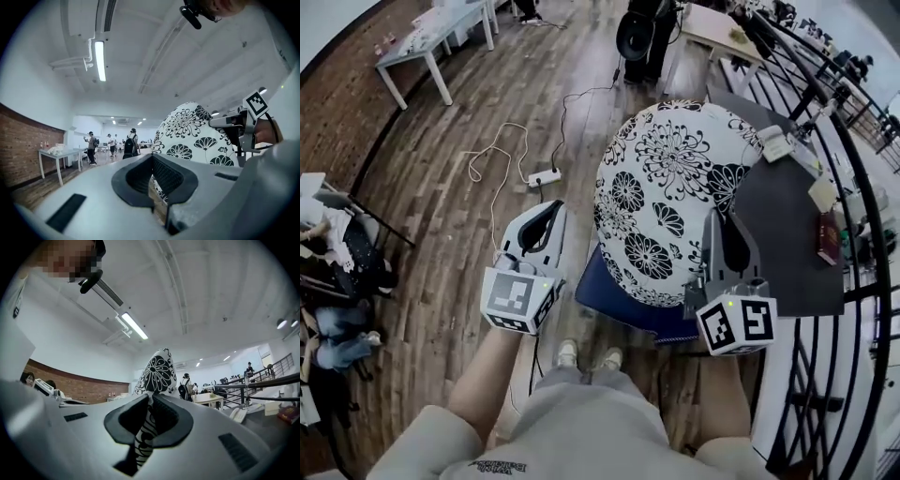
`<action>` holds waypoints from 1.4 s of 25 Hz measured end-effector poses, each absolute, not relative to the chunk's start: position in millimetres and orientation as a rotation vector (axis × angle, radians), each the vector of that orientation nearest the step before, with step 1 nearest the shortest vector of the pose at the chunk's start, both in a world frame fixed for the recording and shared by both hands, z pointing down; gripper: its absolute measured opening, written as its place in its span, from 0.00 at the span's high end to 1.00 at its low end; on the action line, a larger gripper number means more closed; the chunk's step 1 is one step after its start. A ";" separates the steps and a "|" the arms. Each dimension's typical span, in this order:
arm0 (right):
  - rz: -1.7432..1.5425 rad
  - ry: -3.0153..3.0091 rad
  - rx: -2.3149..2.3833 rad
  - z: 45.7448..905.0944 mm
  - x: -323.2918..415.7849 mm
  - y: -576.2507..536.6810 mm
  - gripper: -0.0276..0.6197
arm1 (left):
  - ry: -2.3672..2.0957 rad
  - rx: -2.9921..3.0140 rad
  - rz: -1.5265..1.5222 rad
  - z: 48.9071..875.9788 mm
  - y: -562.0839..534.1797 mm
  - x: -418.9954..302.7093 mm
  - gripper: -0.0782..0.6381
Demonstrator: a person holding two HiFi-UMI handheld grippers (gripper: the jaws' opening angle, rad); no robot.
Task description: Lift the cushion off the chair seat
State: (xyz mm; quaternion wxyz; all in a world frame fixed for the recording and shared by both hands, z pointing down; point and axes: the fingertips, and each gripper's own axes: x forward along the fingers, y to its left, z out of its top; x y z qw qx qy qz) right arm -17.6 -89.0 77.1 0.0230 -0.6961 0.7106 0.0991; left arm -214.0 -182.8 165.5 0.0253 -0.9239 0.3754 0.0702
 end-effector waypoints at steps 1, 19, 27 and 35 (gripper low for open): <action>0.335 2.187 -2.145 70.4 -22.1 -80.0 0.93 | 1.160 -2.832 0.232 157.8 -175.4 -219.0 0.88; 0.743 2.166 -2.205 68.2 -58.7 -11.3 0.93 | 1.214 -2.784 0.260 157.3 -121.7 -244.9 0.88; 0.596 2.211 -2.190 95.7 -57.0 -21.3 0.93 | 1.147 -2.799 0.276 165.1 -110.2 -233.2 0.88; 0.644 2.222 -2.234 87.0 -54.6 -30.6 0.92 | 1.140 -2.812 0.248 160.7 -117.9 -224.4 0.88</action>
